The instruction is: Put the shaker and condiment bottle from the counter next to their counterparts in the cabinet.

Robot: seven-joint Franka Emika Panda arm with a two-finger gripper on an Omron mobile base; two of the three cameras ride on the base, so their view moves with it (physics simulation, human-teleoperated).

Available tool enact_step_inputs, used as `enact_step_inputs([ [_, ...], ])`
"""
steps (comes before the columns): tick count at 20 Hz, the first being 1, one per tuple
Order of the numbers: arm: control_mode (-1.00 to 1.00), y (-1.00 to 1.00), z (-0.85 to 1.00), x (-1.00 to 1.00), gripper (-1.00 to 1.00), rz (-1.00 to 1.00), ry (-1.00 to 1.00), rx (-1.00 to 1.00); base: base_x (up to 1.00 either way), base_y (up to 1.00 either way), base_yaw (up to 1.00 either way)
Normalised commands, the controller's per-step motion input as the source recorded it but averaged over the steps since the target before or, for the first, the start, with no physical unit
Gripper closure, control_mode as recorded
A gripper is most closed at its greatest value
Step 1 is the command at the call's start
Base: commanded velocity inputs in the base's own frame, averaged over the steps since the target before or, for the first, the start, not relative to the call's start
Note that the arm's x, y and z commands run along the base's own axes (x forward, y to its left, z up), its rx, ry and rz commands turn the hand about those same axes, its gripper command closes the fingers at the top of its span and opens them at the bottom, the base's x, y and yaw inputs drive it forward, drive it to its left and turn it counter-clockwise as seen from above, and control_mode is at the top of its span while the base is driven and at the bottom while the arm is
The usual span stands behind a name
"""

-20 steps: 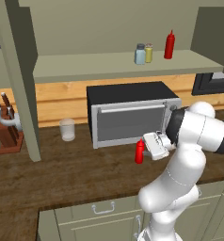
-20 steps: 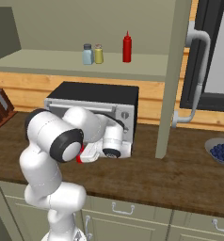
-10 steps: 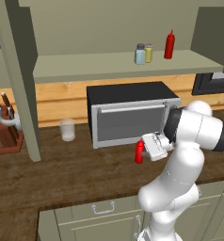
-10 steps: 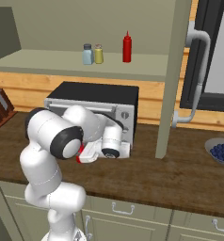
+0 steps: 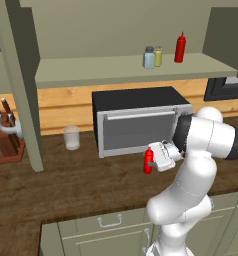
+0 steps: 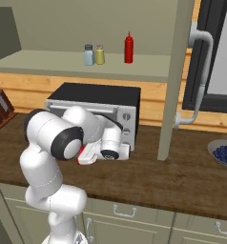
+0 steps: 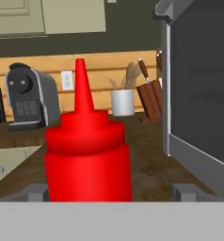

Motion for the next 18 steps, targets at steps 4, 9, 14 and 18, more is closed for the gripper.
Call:
enact_step_inputs([
  [4,-1.00,0.14,-0.02,0.00,1.00,0.00,0.00,0.00,0.00,0.00,0.00],
  [9,-1.00,0.04,0.00,0.00,1.00,0.00,0.00,0.00,0.00,0.00,0.00],
  [14,-1.00,0.00,0.00,0.00,1.00,0.00,0.00,0.00,0.00,0.00,0.00],
  [18,-1.00,0.00,0.07,0.00,1.00,-0.01,0.00,0.00,0.00,0.00,0.00],
])
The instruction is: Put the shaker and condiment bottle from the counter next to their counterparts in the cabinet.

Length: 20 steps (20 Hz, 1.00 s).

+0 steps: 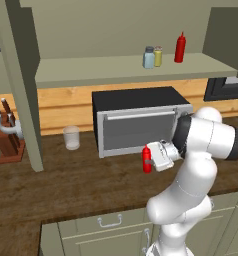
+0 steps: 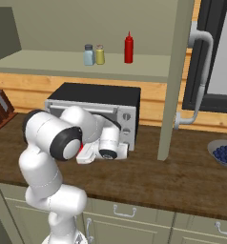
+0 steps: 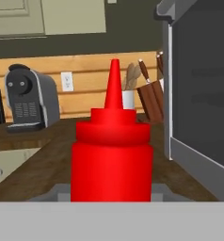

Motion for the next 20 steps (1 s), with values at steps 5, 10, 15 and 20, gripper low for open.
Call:
enact_step_inputs([
  [5,-1.00,-0.01,0.20,-0.01,1.00,-0.03,0.00,0.00,0.00,0.00,0.00],
  [10,-1.00,-0.01,0.23,-0.03,1.00,-0.05,0.00,0.00,0.00,0.00,0.00],
  [15,-1.00,0.00,0.19,-0.03,1.00,-0.06,0.00,0.00,0.00,0.00,0.00],
  [20,-1.00,0.00,0.22,-0.07,1.00,-0.06,0.00,0.00,0.00,0.00,0.00],
])
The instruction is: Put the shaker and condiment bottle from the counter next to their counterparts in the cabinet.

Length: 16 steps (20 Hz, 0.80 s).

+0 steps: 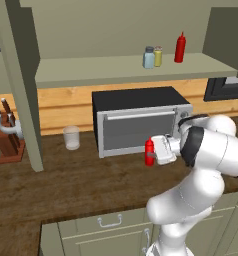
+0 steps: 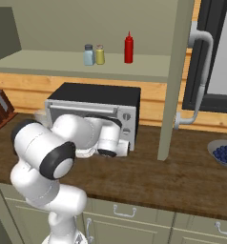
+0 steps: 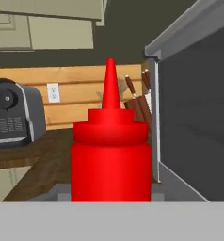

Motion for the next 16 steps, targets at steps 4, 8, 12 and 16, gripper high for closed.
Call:
enact_step_inputs([
  [4,-1.00,0.00,0.21,-0.13,1.00,-0.06,0.00,0.00,0.00,0.00,0.00],
  [8,-1.00,-0.01,0.18,-0.22,1.00,-0.06,0.00,0.00,0.00,0.00,0.00],
  [12,-1.00,-0.01,0.16,-0.28,1.00,-0.06,0.00,0.00,0.00,0.00,0.00],
  [16,-1.00,-0.01,0.14,-0.32,1.00,-0.05,-0.01,0.00,0.00,0.00,0.00],
])
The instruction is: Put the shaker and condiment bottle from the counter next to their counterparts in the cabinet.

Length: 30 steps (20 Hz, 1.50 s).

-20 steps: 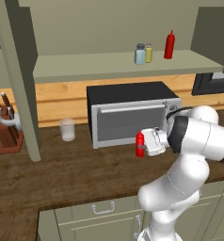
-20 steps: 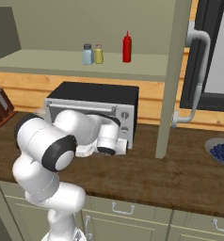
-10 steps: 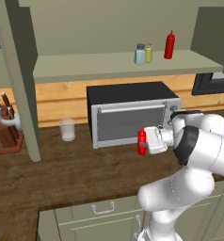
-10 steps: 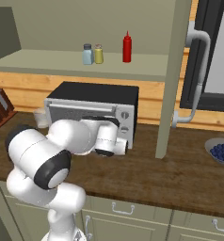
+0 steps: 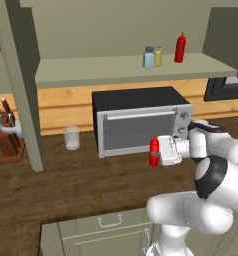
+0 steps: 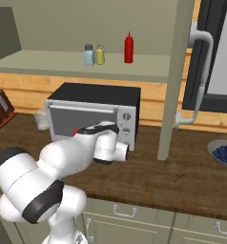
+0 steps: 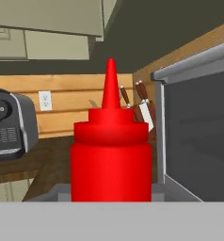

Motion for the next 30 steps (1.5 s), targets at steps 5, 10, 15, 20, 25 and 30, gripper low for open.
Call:
enact_step_inputs([
  [5,-1.00,-0.01,0.15,-0.28,1.00,-0.06,-0.01,0.00,0.00,0.00,0.00],
  [10,-1.00,-0.03,0.20,-0.19,1.00,-0.09,-0.01,0.00,0.00,0.00,0.00],
  [15,-1.00,-0.03,0.22,-0.12,1.00,-0.12,0.00,0.00,0.00,0.00,0.00],
  [20,-1.00,-0.02,0.24,-0.08,1.00,-0.13,0.00,0.00,0.00,0.00,0.00],
  [25,-1.00,-0.01,0.22,-0.01,1.00,-0.12,0.00,0.00,0.00,0.00,0.00],
  [30,-1.00,-0.01,0.22,0.00,1.00,-0.11,0.00,0.00,0.00,0.00,0.00],
])
